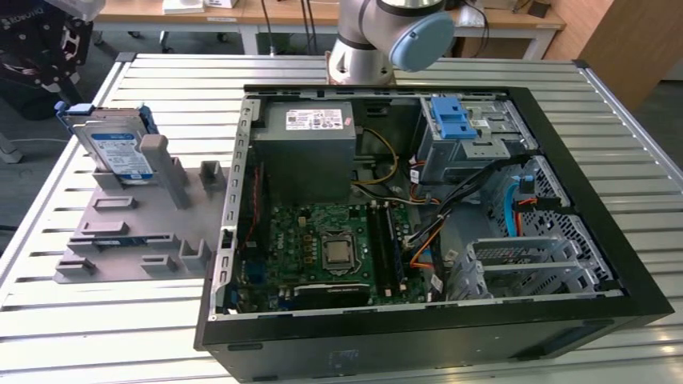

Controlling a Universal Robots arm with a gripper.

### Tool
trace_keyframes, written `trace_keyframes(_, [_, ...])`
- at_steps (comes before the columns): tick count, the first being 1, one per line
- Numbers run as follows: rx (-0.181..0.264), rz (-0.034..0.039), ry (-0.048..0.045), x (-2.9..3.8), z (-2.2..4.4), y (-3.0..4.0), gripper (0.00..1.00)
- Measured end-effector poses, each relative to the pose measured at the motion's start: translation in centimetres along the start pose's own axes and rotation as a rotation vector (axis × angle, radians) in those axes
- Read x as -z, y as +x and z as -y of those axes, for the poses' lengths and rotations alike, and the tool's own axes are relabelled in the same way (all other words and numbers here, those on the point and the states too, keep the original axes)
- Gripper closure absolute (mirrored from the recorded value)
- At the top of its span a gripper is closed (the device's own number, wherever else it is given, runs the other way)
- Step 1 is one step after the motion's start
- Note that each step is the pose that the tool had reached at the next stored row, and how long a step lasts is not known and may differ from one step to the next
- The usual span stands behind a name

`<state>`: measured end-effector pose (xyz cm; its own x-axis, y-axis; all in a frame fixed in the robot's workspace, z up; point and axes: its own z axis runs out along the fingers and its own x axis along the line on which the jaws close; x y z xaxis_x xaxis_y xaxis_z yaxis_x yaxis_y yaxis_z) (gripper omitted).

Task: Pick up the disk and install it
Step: 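Pick up the disk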

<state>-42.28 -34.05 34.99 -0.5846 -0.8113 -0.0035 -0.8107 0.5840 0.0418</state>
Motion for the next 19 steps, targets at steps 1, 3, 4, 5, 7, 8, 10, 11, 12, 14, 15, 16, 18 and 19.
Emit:
trace_keyframes(1, [0.011,0.0014,-0.0002,-0.01,0.00,0.00,0.89])
trace_keyframes(3, [0.040,0.0023,-0.0012,-0.01,0.00,0.00,0.89])
trace_keyframes(4, [0.058,0.0017,-0.0015,-0.01,0.00,0.00,0.89])
trace_keyframes(5, [0.076,0.0011,-0.0016,-0.02,0.00,0.00,0.89])
trace_keyframes(7, [0.112,-0.0003,-0.0020,-0.02,0.01,0.01,0.89])
trace_keyframes(8, [0.130,-0.0010,-0.0021,-0.03,0.01,0.01,0.89])
trace_keyframes(10, [0.166,-0.0024,-0.0025,-0.03,0.00,0.00,0.89])
trace_keyframes(11, [0.183,-0.0029,-0.0028,-0.04,0.00,0.00,0.89])
trace_keyframes(12, [0.200,-0.0033,-0.0031,-0.05,0.00,0.00,0.89])
trace_keyframes(14, [0.235,-0.0039,-0.0037,-0.06,0.01,0.00,0.89])
trace_keyframes(15, [0.251,-0.0044,-0.0040,-0.06,0.00,0.00,0.89])
trace_keyframes(16, [0.268,-0.0047,-0.0043,-0.07,0.00,0.00,0.89])
trace_keyframes(18, [0.302,-0.0055,-0.0049,-0.08,0.01,0.00,0.89])
trace_keyframes(19, [0.319,-0.0059,-0.0051,-0.09,0.01,0.00,0.89])
